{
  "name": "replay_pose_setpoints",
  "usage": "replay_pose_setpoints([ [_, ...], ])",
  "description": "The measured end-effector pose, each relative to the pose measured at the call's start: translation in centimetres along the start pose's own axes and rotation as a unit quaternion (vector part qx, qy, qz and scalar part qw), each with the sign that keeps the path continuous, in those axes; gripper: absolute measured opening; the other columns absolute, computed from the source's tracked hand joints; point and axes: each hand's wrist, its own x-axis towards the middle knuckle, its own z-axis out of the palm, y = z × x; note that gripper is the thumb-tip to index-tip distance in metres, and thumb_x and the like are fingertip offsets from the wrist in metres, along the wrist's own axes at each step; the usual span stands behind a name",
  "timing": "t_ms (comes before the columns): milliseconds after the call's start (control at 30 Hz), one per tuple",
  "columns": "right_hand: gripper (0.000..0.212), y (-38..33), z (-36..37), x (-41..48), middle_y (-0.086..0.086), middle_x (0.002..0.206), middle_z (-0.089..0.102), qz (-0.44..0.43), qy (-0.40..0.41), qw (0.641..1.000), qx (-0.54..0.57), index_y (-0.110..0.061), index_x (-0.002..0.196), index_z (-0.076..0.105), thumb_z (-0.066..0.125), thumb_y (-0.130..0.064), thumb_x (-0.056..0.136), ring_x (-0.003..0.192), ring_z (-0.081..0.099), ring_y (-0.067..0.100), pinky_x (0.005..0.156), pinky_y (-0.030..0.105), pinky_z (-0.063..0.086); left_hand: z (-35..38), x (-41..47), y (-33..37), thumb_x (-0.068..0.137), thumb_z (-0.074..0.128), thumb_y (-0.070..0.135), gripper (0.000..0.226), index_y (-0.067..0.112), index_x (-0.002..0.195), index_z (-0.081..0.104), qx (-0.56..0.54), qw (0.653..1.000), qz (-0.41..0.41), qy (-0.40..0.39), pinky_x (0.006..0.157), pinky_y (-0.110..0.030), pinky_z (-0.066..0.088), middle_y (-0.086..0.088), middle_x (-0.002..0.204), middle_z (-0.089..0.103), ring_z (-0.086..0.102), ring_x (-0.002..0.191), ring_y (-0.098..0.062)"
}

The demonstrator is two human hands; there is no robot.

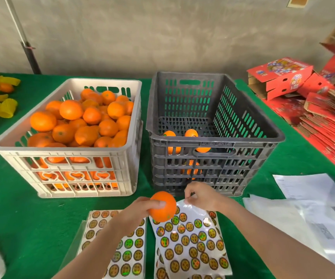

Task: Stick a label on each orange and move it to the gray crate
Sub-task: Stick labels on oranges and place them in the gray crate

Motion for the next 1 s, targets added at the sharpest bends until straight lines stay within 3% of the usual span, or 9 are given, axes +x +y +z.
replay_pose_setpoints([
  [100,0.004,0.0,0.3,-1.1,-0.005,0.099,0.055,-0.007,0.060,0.998,-0.005,-0.019,0.091,0.060,0.060,-0.023,0.091,0.101,0.053,0.015,0.089,0.029,0.040,1.1,0.6,0.4,0.042,0.075,0.057,0.113,0.005,0.137,0.041,0.012,1.000,0.005,-0.013,0.113,-0.049,0.030,-0.015,0.133,0.053,0.050,0.123,-0.029],
  [200,0.019,-0.7,1.8,-2.4,-0.001,0.113,0.053,-0.045,0.173,0.983,-0.049,-0.017,0.106,0.064,0.062,-0.026,0.089,0.110,0.041,0.014,0.097,0.030,0.032,1.4,1.0,0.5,0.045,0.075,0.053,0.106,0.004,0.134,0.046,-0.017,0.999,0.015,-0.024,0.113,-0.049,0.030,-0.017,0.131,0.056,0.052,0.122,-0.030],
  [367,0.025,-2.6,3.0,-2.7,0.003,0.108,0.060,-0.021,0.160,0.987,-0.006,-0.013,0.108,0.067,0.061,-0.025,0.088,0.103,0.054,0.017,0.090,0.027,0.043,1.1,1.5,0.3,0.030,0.088,0.057,0.109,0.006,0.121,0.058,-0.053,0.996,0.028,-0.060,0.104,-0.041,0.042,-0.017,0.122,0.064,0.059,0.114,-0.029],
  [467,0.017,-2.8,3.1,-2.5,0.004,0.101,0.065,-0.020,0.168,0.986,0.011,-0.010,0.099,0.069,0.061,-0.019,0.087,0.094,0.060,0.018,0.084,0.027,0.046,1.0,1.7,0.3,0.031,0.089,0.056,0.099,0.008,0.114,0.063,-0.069,0.994,0.034,-0.080,0.096,-0.035,0.047,-0.014,0.115,0.068,0.062,0.108,-0.026],
  [633,0.007,-2.9,3.3,-2.5,0.003,0.095,0.064,-0.030,0.180,0.982,0.042,-0.010,0.089,0.066,0.062,-0.015,0.087,0.086,0.059,0.015,0.080,0.029,0.048,0.6,2.1,-0.1,0.031,0.092,0.051,0.099,0.010,0.116,0.061,-0.116,0.989,0.031,-0.086,0.095,-0.037,0.047,-0.014,0.114,0.068,0.060,0.110,-0.028],
  [767,0.008,-2.5,3.4,-2.8,0.005,0.090,0.064,-0.047,0.182,0.981,0.053,-0.008,0.083,0.061,0.057,-0.011,0.090,0.077,0.057,0.015,0.076,0.032,0.048,0.3,2.3,0.0,0.032,0.091,0.052,0.093,0.011,0.111,0.064,-0.106,0.988,0.041,-0.104,0.083,-0.030,0.052,-0.009,0.106,0.072,0.067,0.099,-0.021],
  [900,0.011,-2.4,3.5,-3.2,0.005,0.075,0.062,-0.032,0.214,0.973,0.080,-0.012,0.082,0.052,0.050,-0.006,0.091,0.070,0.058,0.016,0.069,0.035,0.049,-0.2,2.1,0.2,0.037,0.088,0.057,0.098,0.009,0.118,0.062,-0.053,0.993,0.046,-0.093,0.088,-0.031,0.051,-0.013,0.116,0.068,0.064,0.108,-0.025],
  [1000,0.018,-2.5,2.9,-3.5,-0.001,0.072,0.061,-0.004,0.254,0.955,0.155,-0.018,0.080,0.049,0.055,-0.009,0.093,0.067,0.058,0.008,0.064,0.028,0.048,-0.3,1.8,0.2,0.034,0.084,0.055,0.110,0.005,0.127,0.054,-0.004,0.998,0.033,-0.050,0.104,-0.043,0.043,-0.018,0.123,0.062,0.058,0.116,-0.031],
])
